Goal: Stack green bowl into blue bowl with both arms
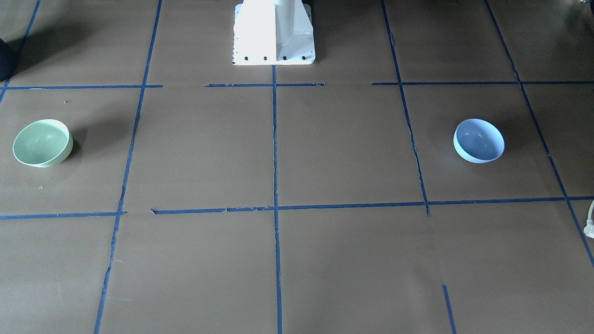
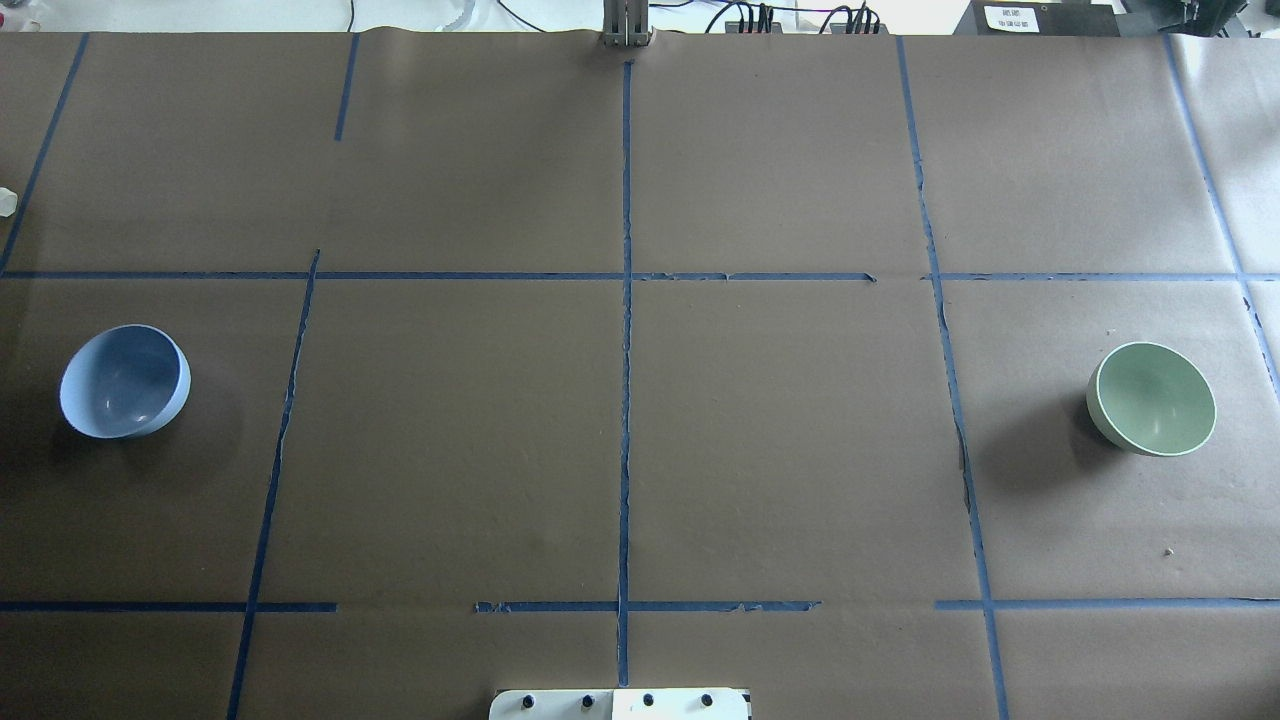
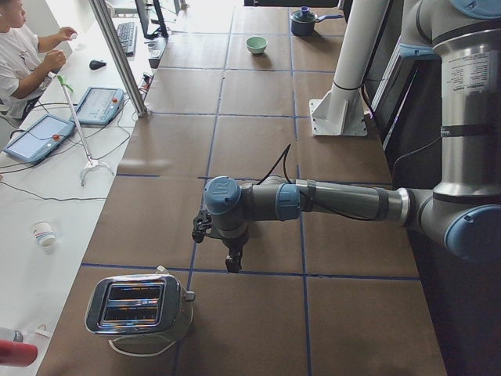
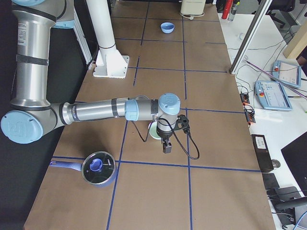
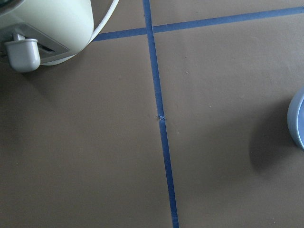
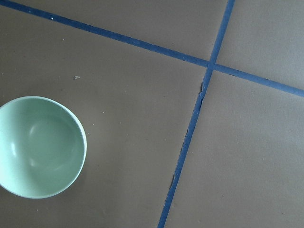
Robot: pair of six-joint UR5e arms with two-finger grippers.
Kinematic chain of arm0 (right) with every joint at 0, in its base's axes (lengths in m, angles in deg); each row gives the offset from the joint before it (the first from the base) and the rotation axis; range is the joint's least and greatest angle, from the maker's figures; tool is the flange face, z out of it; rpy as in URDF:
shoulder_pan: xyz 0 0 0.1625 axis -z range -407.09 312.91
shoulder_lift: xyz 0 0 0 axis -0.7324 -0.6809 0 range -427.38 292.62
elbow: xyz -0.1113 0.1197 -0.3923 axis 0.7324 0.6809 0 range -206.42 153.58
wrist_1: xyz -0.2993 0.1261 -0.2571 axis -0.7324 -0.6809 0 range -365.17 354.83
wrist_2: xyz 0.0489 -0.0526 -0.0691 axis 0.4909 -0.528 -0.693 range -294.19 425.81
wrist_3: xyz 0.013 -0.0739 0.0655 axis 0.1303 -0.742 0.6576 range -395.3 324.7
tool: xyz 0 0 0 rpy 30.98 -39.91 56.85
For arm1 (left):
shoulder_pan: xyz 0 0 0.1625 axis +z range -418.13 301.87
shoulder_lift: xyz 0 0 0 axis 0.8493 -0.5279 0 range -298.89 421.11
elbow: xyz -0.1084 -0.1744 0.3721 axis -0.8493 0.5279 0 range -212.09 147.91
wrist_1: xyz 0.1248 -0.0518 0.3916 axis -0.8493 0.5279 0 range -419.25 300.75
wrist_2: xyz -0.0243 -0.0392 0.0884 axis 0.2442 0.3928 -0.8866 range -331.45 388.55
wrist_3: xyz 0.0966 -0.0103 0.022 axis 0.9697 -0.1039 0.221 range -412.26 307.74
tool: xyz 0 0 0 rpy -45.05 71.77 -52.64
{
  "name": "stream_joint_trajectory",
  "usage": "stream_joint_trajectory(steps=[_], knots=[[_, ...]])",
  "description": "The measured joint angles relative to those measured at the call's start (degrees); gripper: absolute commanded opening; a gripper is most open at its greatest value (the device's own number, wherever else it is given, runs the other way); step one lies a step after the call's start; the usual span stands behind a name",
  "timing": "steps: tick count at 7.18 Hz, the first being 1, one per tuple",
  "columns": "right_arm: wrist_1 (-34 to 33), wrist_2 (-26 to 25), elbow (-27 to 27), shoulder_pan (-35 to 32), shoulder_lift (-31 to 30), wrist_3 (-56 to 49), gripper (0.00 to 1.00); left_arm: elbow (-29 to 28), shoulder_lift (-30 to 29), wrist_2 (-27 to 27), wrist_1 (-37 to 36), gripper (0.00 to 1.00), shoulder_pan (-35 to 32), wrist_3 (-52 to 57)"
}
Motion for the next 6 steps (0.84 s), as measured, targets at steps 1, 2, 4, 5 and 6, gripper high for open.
stream_joint_trajectory(steps=[1,2,4,5,6], knots=[[-0.01,0.19,-0.05,0.0,0.01,0.18,1.0,0.42,0.2,0.03,-0.11,1.0,-0.14,0.0],[0.0,0.69,-0.19,0.0,0.0,0.28,1.0,1.34,0.55,0.03,-0.46,1.0,-0.25,0.05],[-0.02,1.88,-0.35,0.0,-0.05,0.39,1.0,2.0,0.76,-0.07,-0.92,1.0,-0.29,-0.16],[0.01,2.12,-0.33,-0.01,-0.01,0.41,1.0,2.13,0.82,0.12,-0.88,1.0,-0.28,-0.29],[0.03,2.23,-0.3,0.0,0.04,0.42,1.0,2.02,0.82,0.34,-0.75,1.0,-0.24,-0.33]])
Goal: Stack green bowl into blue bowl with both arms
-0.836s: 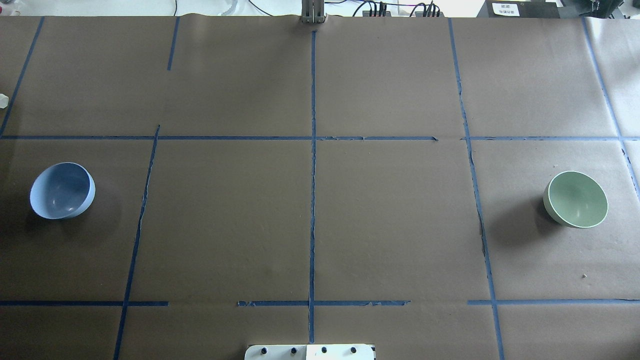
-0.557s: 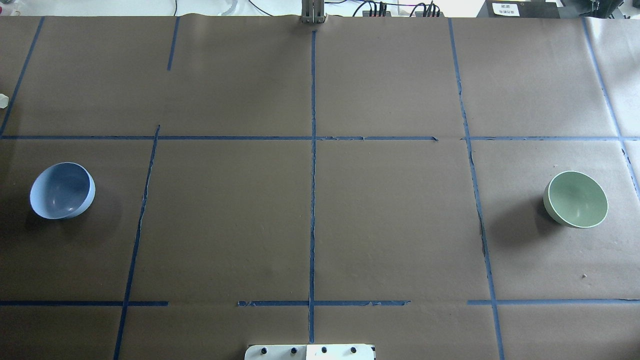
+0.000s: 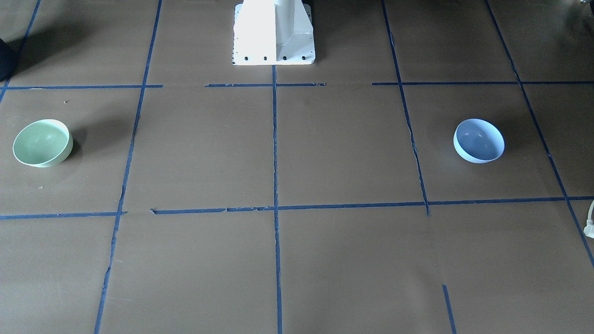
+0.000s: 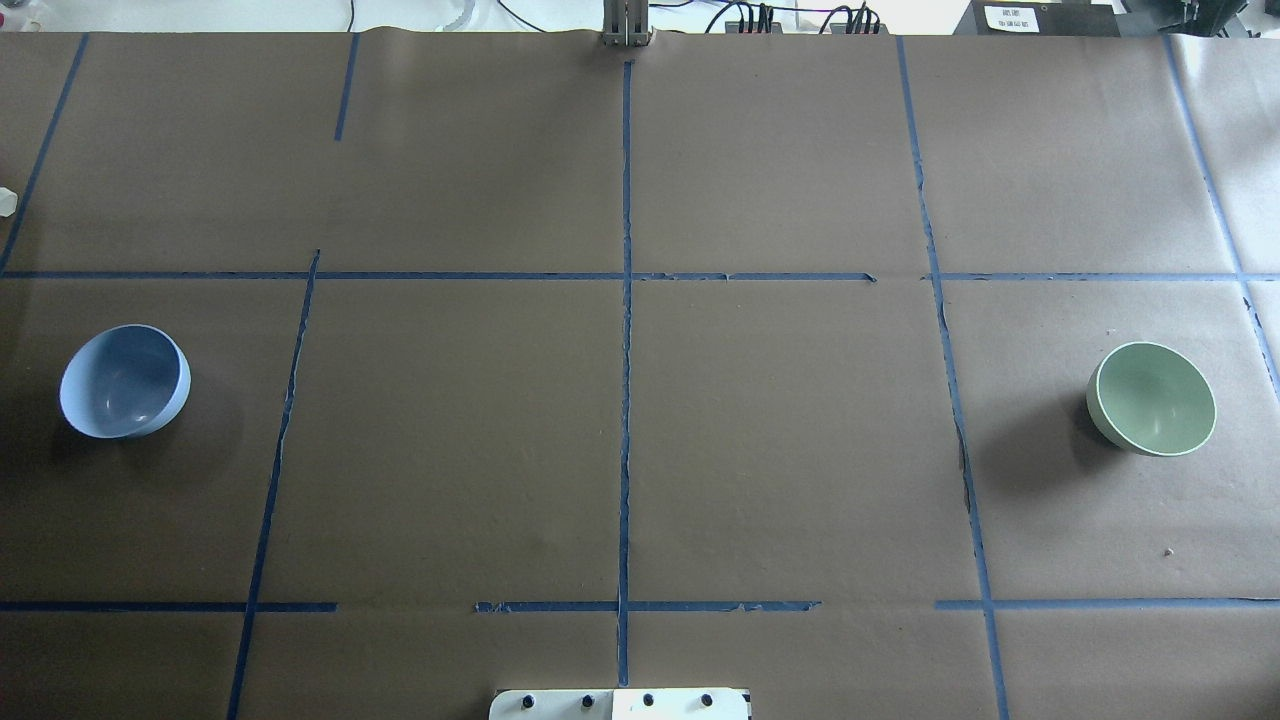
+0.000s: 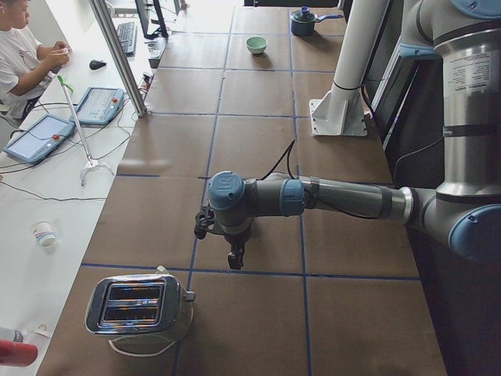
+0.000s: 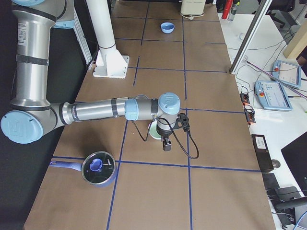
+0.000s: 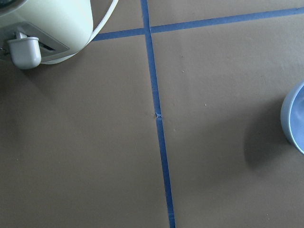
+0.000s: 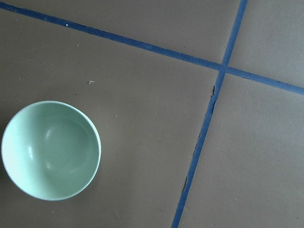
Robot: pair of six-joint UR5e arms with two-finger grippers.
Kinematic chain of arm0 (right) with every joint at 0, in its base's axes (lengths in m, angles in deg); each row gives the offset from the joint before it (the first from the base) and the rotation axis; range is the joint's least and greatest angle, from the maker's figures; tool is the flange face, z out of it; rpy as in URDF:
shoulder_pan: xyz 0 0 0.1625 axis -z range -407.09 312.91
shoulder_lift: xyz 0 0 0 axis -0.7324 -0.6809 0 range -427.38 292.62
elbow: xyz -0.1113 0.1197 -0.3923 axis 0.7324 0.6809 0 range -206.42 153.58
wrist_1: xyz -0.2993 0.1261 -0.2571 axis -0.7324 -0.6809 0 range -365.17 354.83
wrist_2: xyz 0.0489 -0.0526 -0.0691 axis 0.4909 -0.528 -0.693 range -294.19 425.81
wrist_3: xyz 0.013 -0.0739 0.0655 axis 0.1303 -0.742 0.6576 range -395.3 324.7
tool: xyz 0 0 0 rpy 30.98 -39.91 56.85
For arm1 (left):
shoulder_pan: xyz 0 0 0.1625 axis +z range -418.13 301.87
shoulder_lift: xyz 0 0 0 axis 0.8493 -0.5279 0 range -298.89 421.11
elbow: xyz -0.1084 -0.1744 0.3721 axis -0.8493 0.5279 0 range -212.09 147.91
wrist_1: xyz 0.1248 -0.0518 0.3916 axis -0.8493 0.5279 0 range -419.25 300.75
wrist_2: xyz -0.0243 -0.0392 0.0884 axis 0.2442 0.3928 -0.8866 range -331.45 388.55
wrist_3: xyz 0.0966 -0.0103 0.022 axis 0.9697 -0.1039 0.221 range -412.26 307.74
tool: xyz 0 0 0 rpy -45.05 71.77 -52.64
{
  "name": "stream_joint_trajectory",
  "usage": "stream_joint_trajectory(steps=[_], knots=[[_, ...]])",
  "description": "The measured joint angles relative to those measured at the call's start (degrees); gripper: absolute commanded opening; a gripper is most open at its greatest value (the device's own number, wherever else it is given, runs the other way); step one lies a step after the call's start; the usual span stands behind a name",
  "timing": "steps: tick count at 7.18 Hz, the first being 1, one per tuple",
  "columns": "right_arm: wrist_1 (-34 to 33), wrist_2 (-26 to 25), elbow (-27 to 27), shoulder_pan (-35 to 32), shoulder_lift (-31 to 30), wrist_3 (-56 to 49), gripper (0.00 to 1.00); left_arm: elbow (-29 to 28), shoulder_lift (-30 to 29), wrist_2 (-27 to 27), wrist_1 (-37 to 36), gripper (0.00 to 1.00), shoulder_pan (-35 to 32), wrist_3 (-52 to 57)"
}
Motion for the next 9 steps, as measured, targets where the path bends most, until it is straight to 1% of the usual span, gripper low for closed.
stream_joint_trajectory(steps=[3,6,7,8,9], knots=[[0.01,0.19,0.12,0.04,0.04,-0.01,1.0,0.16,0.86,0.14,1.12,1.0,0.15,0.45],[0.01,1.48,0.44,0.15,0.19,0.0,1.0,-0.51,1.48,0.33,6.47,1.0,1.59,-0.02],[0.01,2.27,0.45,0.17,0.21,0.0,1.0,-1.01,1.48,0.51,9.03,1.0,3.18,-2.97],[0.01,2.66,0.4,0.17,0.22,0.0,1.0,-1.42,1.46,0.92,12.46,1.0,5.6,-10.22],[0.01,2.81,0.42,0.17,0.22,0.0,1.0,-2.21,1.41,1.31,17.65,1.0,9.06,-18.89]])
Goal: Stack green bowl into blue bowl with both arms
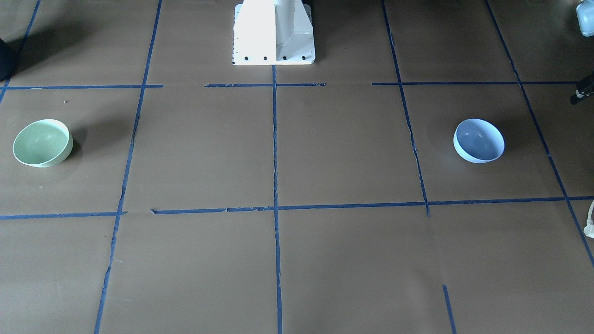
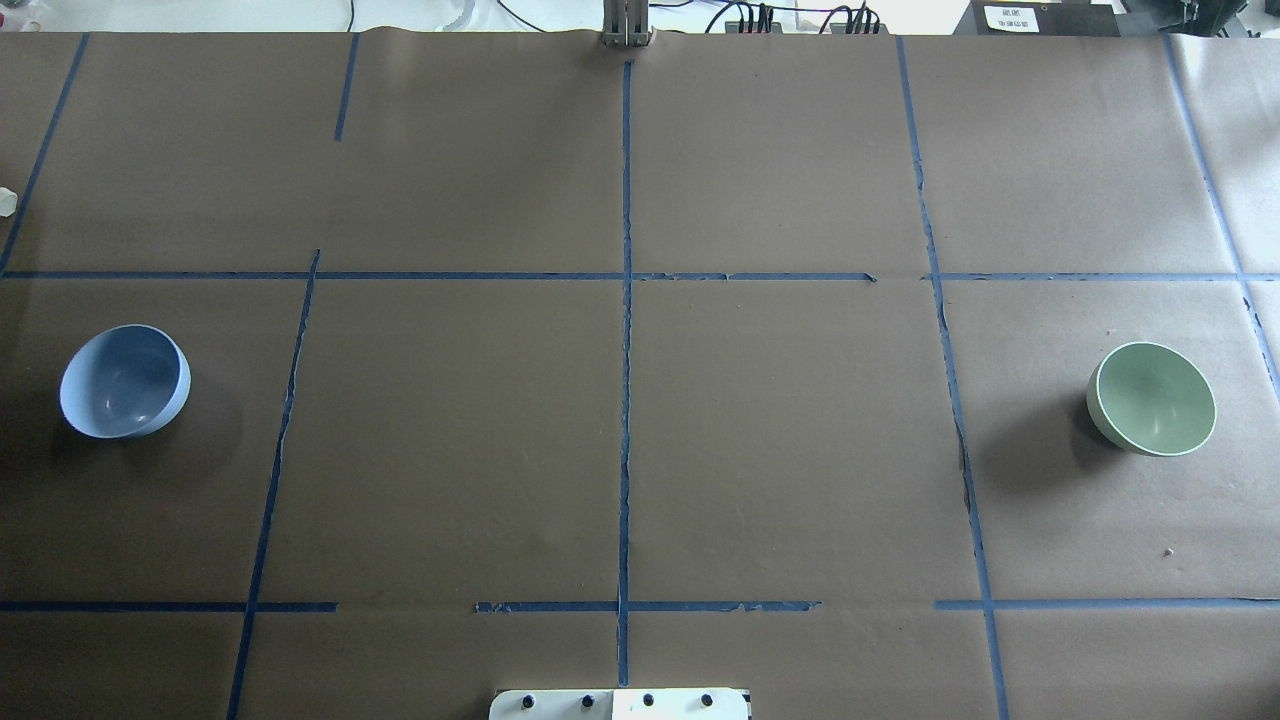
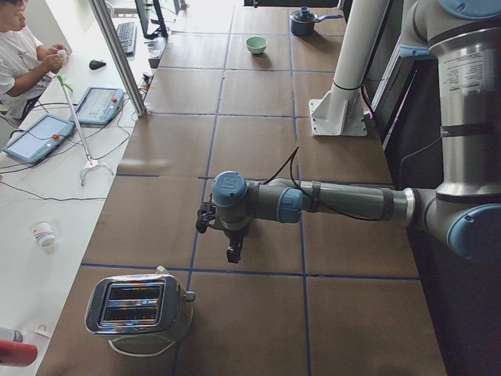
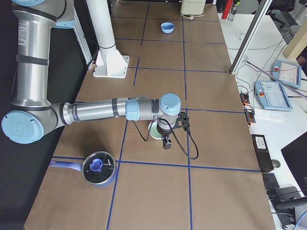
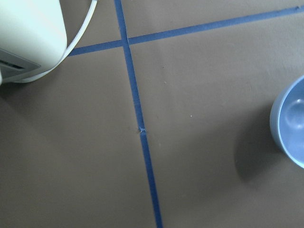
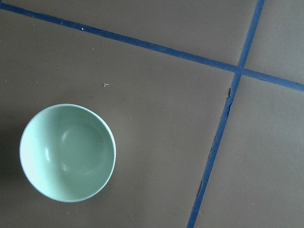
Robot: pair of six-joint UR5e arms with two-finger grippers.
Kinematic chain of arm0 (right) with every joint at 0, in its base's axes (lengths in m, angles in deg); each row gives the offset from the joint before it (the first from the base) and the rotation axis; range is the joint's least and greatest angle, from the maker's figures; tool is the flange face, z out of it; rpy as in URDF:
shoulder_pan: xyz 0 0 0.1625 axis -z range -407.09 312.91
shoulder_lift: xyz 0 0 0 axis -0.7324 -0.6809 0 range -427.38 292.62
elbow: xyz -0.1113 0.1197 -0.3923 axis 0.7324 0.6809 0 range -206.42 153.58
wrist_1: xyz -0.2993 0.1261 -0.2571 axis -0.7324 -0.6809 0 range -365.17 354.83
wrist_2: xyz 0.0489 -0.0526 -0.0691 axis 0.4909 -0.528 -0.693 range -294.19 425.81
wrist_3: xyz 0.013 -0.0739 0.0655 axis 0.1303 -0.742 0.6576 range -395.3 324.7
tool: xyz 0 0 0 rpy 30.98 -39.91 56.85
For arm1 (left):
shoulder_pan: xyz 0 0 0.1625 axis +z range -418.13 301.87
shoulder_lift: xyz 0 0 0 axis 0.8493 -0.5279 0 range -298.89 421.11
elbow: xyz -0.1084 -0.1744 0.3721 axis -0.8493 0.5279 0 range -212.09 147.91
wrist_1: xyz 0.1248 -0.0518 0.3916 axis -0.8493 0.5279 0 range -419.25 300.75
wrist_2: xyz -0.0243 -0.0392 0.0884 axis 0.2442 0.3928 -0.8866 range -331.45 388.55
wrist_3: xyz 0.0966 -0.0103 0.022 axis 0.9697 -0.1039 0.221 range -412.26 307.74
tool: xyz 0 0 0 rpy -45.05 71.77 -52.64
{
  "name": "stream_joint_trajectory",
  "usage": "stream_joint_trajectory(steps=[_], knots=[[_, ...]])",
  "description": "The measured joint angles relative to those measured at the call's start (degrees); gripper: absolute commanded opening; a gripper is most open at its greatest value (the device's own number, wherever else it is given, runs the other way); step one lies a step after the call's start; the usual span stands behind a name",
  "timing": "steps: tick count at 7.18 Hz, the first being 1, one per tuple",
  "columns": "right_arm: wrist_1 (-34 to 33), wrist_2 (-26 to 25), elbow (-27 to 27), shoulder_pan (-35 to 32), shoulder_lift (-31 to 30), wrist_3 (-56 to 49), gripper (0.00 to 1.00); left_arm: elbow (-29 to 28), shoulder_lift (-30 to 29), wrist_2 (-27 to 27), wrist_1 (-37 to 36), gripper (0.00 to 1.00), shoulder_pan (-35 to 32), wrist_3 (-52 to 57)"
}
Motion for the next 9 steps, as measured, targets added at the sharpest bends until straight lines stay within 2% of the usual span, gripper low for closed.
stream_joint_trajectory(steps=[3,5,6,7,8,9], knots=[[0.0,1.24,0.04,0.0,0.03,0.14,1.0,-6.51,-1.73,-0.09,18.32,1.0,11.88,-22.16],[-0.05,2.42,0.19,0.0,0.07,0.16,1.0,-12.12,-4.45,-0.07,24.21,0.98,15.5,-26.28],[-0.07,2.61,0.22,0.0,0.07,0.17,1.0,-13.58,-5.55,-0.07,25.06,0.84,16.61,-26.7],[-0.08,2.7,0.22,0.0,0.06,0.17,1.0,-14.32,-6.33,-0.08,25.39,0.44,17.55,-26.87],[-0.09,2.95,0.24,0.0,0.05,0.18,1.0,-14.61,-6.9,-0.08,25.55,0.17,18.25,-27.3],[-0.09,3.36,0.29,0.0,0.02,0.18,1.0,-14.67,-7.71,-0.08,25.64,0.01,18.97,-28.54]])
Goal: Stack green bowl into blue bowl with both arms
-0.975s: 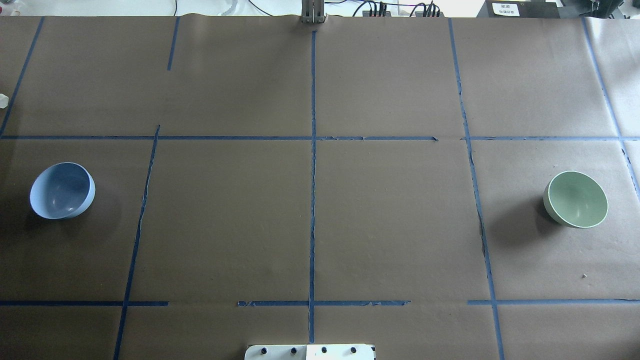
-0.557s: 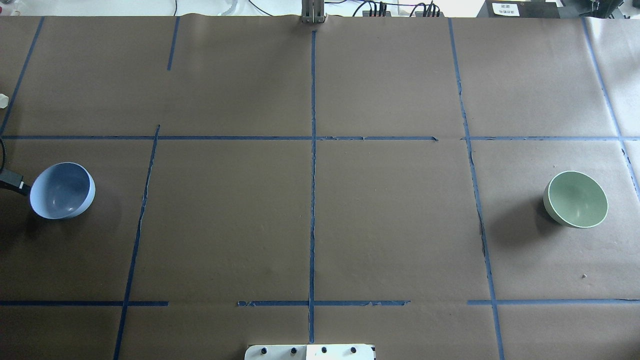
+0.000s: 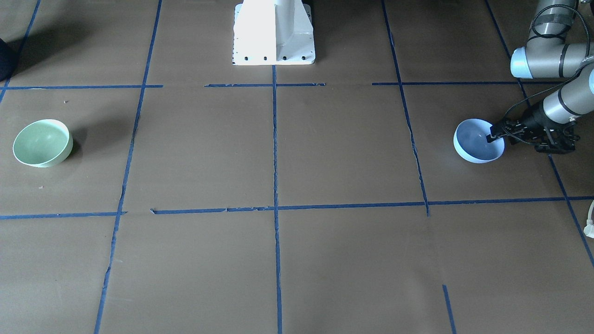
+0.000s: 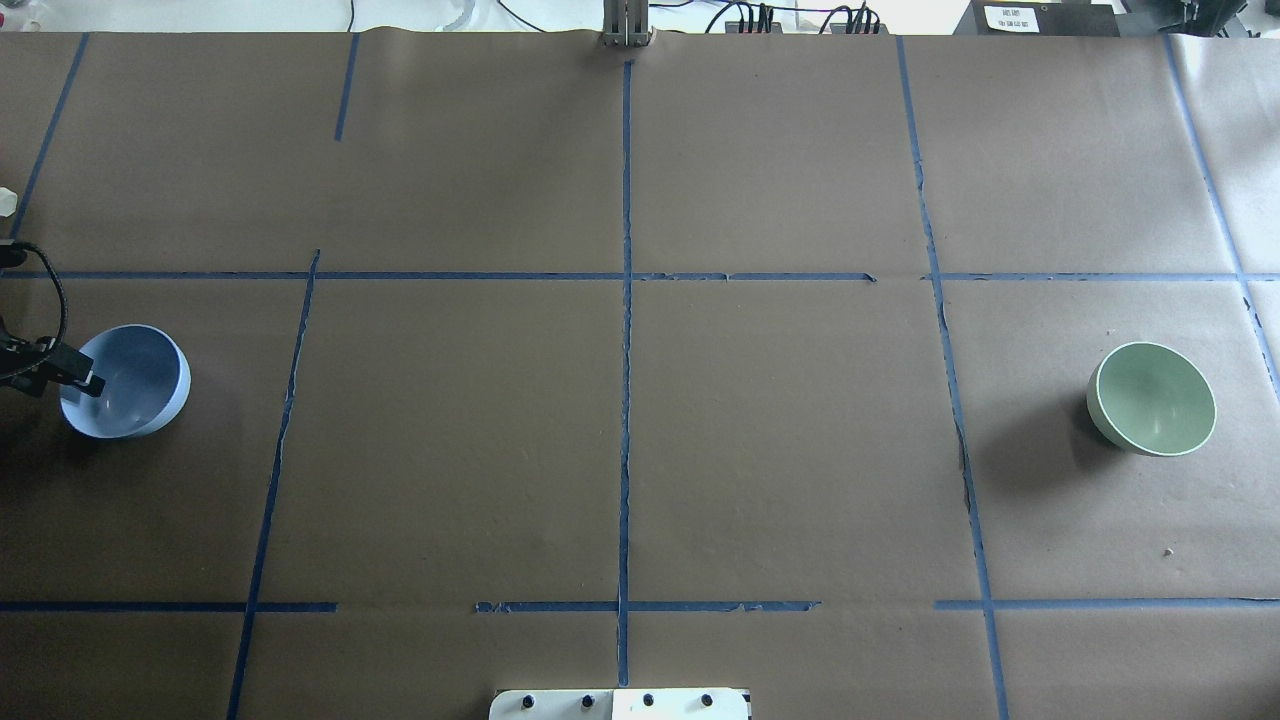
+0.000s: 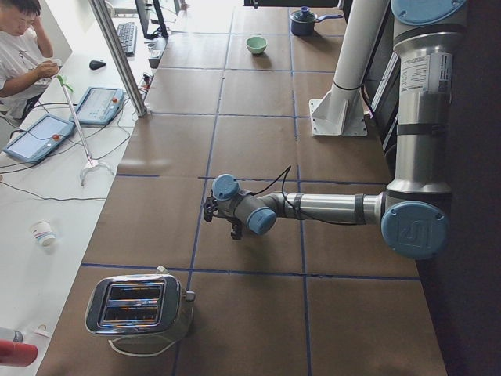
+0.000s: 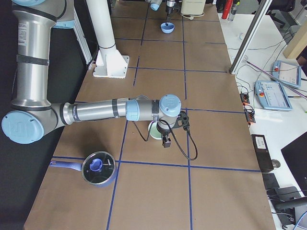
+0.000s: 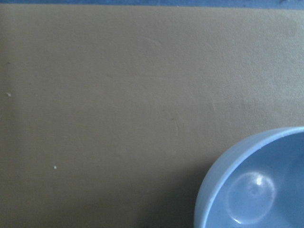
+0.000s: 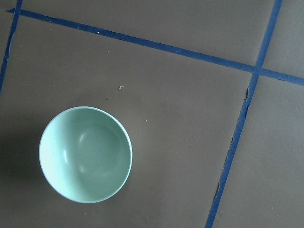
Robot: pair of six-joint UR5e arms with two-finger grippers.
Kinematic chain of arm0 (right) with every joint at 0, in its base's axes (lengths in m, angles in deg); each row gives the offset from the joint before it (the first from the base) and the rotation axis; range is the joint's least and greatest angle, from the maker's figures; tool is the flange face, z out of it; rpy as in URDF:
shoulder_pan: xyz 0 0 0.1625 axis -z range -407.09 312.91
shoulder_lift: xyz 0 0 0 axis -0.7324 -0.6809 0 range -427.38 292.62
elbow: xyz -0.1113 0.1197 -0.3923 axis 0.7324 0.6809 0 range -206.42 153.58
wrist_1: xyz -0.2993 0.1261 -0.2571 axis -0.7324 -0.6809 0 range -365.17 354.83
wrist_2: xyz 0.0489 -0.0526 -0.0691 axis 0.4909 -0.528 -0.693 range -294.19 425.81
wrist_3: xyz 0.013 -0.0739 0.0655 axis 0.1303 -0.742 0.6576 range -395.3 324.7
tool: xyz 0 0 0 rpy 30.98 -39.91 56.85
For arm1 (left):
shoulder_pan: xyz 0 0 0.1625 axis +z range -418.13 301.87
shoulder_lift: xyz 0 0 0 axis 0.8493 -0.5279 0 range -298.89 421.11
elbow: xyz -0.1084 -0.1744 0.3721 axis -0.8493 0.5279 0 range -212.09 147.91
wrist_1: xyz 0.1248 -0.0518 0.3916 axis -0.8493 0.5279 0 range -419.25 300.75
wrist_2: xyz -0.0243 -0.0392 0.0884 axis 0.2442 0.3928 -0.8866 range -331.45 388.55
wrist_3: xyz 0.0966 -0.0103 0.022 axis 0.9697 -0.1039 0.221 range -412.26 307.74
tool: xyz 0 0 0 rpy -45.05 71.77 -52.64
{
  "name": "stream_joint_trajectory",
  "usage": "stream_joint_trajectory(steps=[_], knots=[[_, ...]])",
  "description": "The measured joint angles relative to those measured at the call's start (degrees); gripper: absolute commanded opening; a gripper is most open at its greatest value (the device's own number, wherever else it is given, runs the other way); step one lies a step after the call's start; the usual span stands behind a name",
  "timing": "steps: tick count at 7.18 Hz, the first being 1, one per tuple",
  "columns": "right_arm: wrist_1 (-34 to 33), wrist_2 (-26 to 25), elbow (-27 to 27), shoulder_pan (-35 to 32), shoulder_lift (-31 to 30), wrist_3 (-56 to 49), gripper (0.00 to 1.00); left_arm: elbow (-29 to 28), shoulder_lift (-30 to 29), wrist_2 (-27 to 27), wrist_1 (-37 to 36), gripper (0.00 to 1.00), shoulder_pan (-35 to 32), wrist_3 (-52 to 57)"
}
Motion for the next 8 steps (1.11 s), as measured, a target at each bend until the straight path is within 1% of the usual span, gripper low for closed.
stream_joint_trajectory(steps=[2,3,5,6,7,8], knots=[[0.0,0.34,0.04,0.03,-0.02,0.0,1.0,0.28,-3.04,0.2,0.09,0.0,1.42,-3.74],[0.0,0.41,0.01,0.06,-0.02,0.0,1.0,1.25,-5.89,0.52,0.28,0.0,2.06,-8.52],[0.0,0.46,0.0,0.08,-0.03,-0.02,1.0,4.14,-16.01,2.64,0.38,0.0,5.97,-25.79],[0.0,0.45,0.03,0.08,-0.02,-0.06,1.0,4.63,-22.16,2.01,0.14,0.0,10.09,-35.26],[0.0,0.49,0.03,0.09,-0.02,-0.06,1.0,4.51,-27.92,-2.27,-0.49,0.0,15.71,-43.01],[0.0,0.63,0.03,0.12,-0.02,-0.05,1.0,4.2,-32.37,-9.17,-1.89,0.0,21.79,-47.96]])
